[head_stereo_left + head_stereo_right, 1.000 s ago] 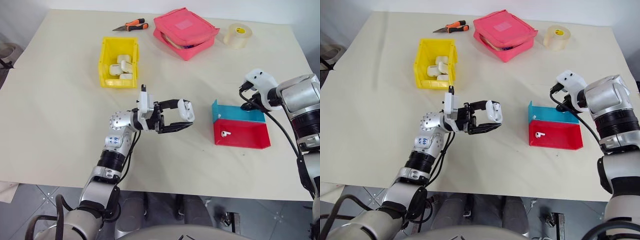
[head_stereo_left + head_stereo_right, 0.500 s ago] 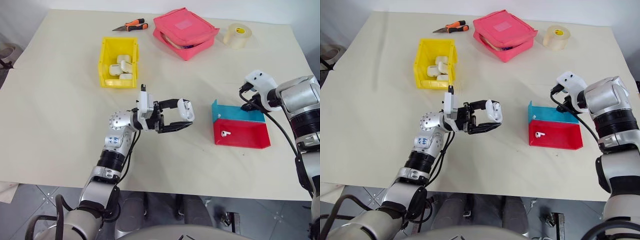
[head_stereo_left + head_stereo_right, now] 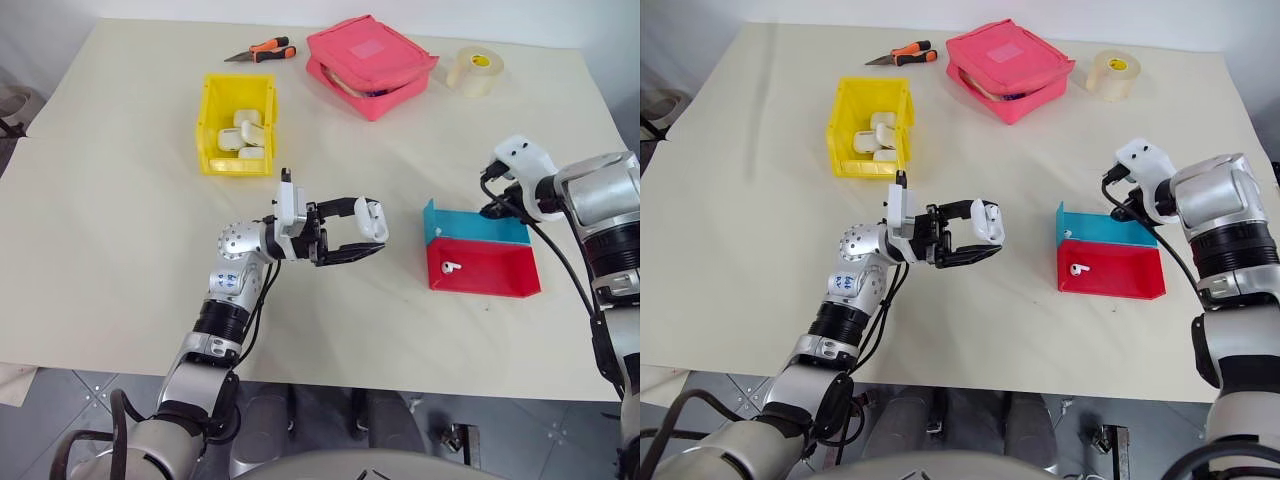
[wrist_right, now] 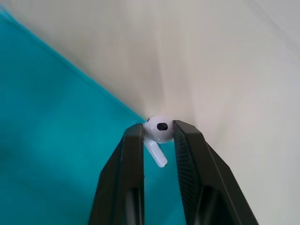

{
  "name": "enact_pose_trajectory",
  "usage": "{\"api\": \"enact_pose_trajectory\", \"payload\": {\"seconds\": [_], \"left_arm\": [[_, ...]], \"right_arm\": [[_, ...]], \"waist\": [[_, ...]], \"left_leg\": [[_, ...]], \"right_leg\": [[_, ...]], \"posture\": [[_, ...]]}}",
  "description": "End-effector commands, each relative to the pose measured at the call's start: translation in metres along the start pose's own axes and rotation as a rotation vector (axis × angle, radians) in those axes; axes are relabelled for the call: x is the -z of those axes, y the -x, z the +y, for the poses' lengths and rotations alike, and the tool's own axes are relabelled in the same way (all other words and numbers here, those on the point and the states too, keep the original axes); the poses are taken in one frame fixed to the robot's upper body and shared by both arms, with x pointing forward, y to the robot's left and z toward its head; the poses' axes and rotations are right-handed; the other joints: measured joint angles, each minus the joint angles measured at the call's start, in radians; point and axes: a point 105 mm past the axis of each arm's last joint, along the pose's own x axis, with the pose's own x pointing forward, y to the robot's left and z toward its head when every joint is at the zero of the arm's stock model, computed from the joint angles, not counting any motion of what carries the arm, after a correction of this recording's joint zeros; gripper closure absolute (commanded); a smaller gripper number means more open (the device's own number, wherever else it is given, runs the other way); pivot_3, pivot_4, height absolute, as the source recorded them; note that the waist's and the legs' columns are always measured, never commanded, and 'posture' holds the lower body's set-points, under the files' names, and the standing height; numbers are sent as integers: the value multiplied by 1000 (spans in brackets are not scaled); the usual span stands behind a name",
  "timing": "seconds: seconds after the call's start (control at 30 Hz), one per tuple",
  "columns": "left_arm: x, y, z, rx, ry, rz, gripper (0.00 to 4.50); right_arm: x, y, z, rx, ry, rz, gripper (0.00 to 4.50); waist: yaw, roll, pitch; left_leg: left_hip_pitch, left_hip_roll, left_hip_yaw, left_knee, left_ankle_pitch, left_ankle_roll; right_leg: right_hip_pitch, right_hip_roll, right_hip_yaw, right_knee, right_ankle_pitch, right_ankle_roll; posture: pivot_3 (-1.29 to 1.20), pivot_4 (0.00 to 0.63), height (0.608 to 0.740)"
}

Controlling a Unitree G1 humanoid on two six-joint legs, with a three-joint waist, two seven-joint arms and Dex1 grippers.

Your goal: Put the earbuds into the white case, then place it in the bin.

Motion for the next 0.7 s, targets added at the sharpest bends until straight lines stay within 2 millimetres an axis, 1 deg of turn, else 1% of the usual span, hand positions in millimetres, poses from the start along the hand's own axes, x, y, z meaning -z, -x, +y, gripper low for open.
{"api": "enact_pose_trajectory", "payload": {"seconds": [0.03, 0.07, 0.17, 0.23, 0.27, 0.3, 0.33, 0.43, 0.53, 0.7], "left_arm": [[-5, -6, -2, 53, -15, -4, 1712], [-4, -8, -3, 76, -7, -1, 1712], [-2, -14, -5, 141, 15, 1, 1712], [-1, -17, -6, 172, 21, 3, 1712], [-1, -19, -7, 185, 25, 2, 1712], [-1, -21, -7, 207, 30, 0, 1712], [-1, -22, -8, 223, 34, -2, 1712], [-3, -29, -9, 280, 46, -14, 1712], [-9, -37, -8, 316, 57, -36, 1712], [-15, -42, -8, 369, 76, -53, 1712]], "right_arm": [[-31, 37, 7, -45, -11, -235, 3969], [-39, 49, 18, -78, 7, -350, 3969], [-42, 79, 41, -143, -32, -560, 3969], [-40, 90, 55, -181, -47, -640, 3969], [-40, 95, 64, -208, -24, -679, 3969], [-44, 107, 79, -255, 5, -779, 3969], [-45, 115, 90, -283, 25, -850, 3969], [-47, 139, 122, -390, -13, -1056, 3969], [-38, 145, 147, -461, -66, -1135, 3969], [-27, 141, 171, -522, -120, -1124, 3969]], "waist": [[3, 0, 0], [6, 0, 0], [10, 0, 0], [9, 0, 0], [9, 0, 0], [9, 0, 0], [7, 0, 0], [3, 0, 0], [5, 0, 0], [5, 0, 0]], "left_leg": [[0, 0, 0, 0, 0, 0], [0, 0, 0, 0, 0, 0], [0, 0, -2, 0, 0, 0], [-1, -1, -2, 0, 0, 0], [-1, -1, -2, 0, 0, 0], [-1, -1, -2, 0, 0, 0], [-1, -1, -2, 0, 0, 0], [0, 1, -4, -1, 0, 0], [1, 0, -9, -1, 0, 0], [1, -2, -9, -1, 0, 0]], "right_leg": [[0, 0, 0, 0, 0, 0], [0, 0, 0, 0, 0, 0], [1, 0, -2, 0, 0, 0], [1, -1, -3, -1, 0, 0], [1, -1, -3, 0, 0, 0], [1, -1, -3, 0, 0, 0], [1, -1, -3, 0, 0, 0], [1, 1, -3, 0, 0, 0], [1, 1, -2, 1, 0, 0], [1, 0, -1, 1, 0, 0]], "posture": [[0, 150, 740], [0, 150, 740], [0, 150, 740], [0, 150, 740], [0, 150, 740], [0, 150, 740], [0, 150, 740], [0, 150, 740], [0, 150, 740], [0, 150, 740]]}}
